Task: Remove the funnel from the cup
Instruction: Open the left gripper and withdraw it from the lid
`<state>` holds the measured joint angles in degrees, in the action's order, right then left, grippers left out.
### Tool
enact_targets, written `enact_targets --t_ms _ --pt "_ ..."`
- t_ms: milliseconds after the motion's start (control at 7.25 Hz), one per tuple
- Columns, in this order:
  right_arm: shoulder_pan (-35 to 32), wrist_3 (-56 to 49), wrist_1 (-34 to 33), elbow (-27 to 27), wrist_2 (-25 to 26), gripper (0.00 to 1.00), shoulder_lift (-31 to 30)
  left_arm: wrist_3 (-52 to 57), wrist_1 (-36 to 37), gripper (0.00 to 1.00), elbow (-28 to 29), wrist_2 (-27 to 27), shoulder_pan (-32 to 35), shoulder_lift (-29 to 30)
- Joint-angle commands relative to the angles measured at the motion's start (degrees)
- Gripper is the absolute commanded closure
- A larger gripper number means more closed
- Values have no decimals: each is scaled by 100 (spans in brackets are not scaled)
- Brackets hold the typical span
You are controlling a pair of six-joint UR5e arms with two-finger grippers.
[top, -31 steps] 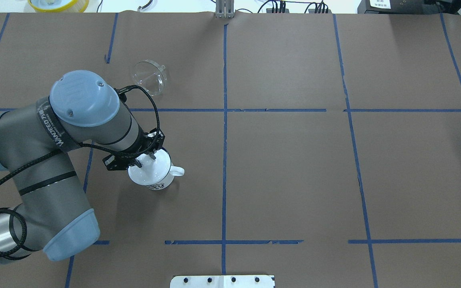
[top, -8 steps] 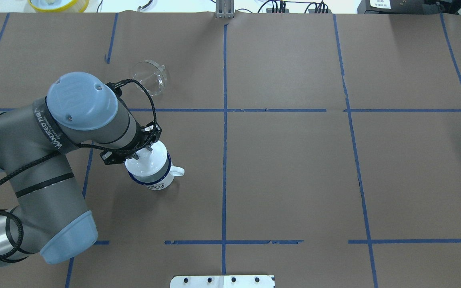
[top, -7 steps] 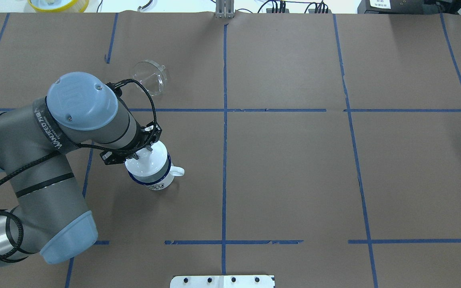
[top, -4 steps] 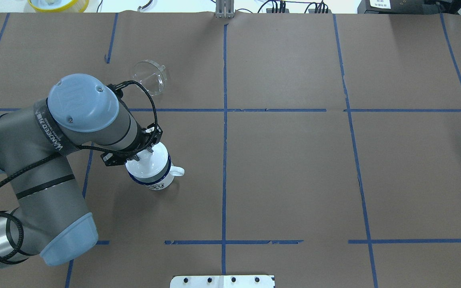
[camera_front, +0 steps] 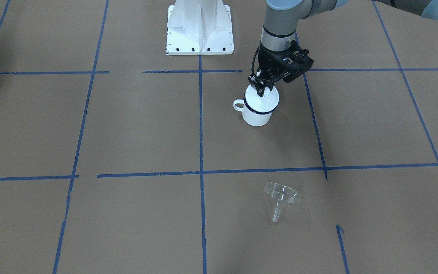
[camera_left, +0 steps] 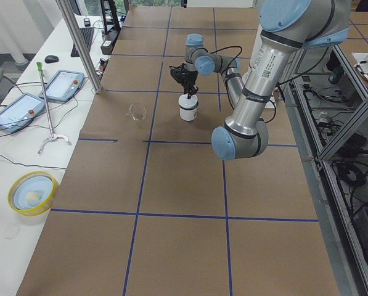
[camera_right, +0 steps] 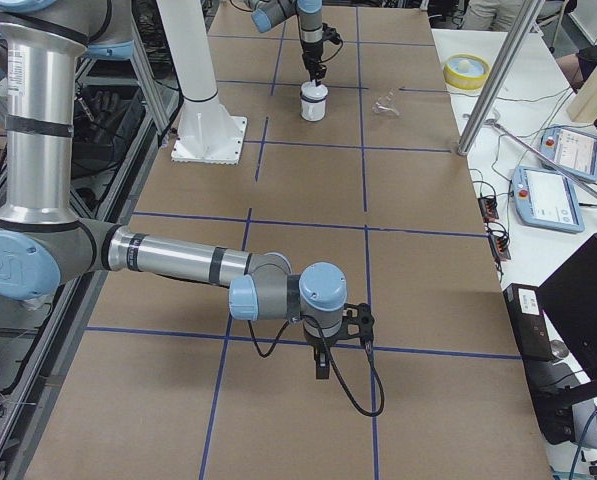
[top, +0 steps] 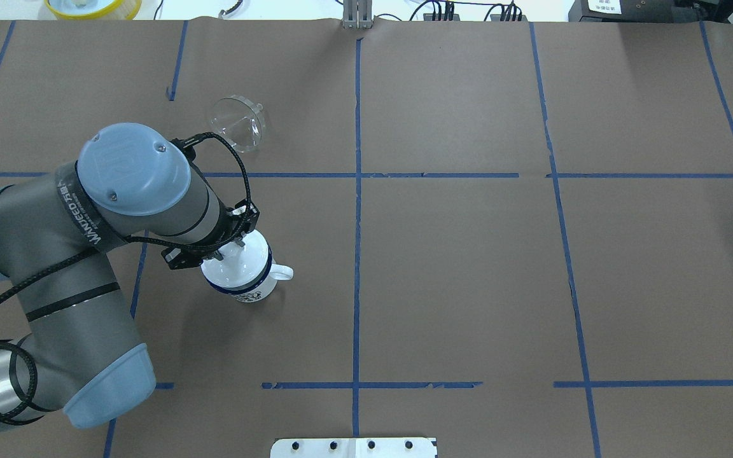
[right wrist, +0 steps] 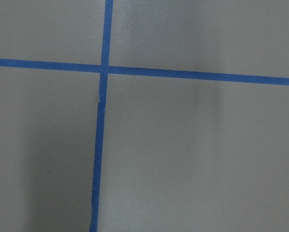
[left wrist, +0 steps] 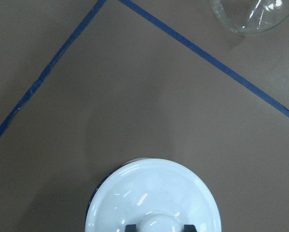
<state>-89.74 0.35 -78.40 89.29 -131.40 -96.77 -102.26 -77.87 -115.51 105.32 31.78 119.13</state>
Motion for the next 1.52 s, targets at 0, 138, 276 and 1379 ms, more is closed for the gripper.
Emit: enact_targets --t_ms 0,138,276,1379 --pt "0 0 0 0 0 0 0 -4 0 59 20 -3 -23 -4" --pt "0 0 0 0 0 0 0 4 0 42 20 -12 -23 -12" --pt "0 0 0 0 0 0 9 48 0 3 46 -21 -23 -21" --pt "0 0 0 0 0 0 0 5162 -1585 0 -218 1769 2553 -2432"
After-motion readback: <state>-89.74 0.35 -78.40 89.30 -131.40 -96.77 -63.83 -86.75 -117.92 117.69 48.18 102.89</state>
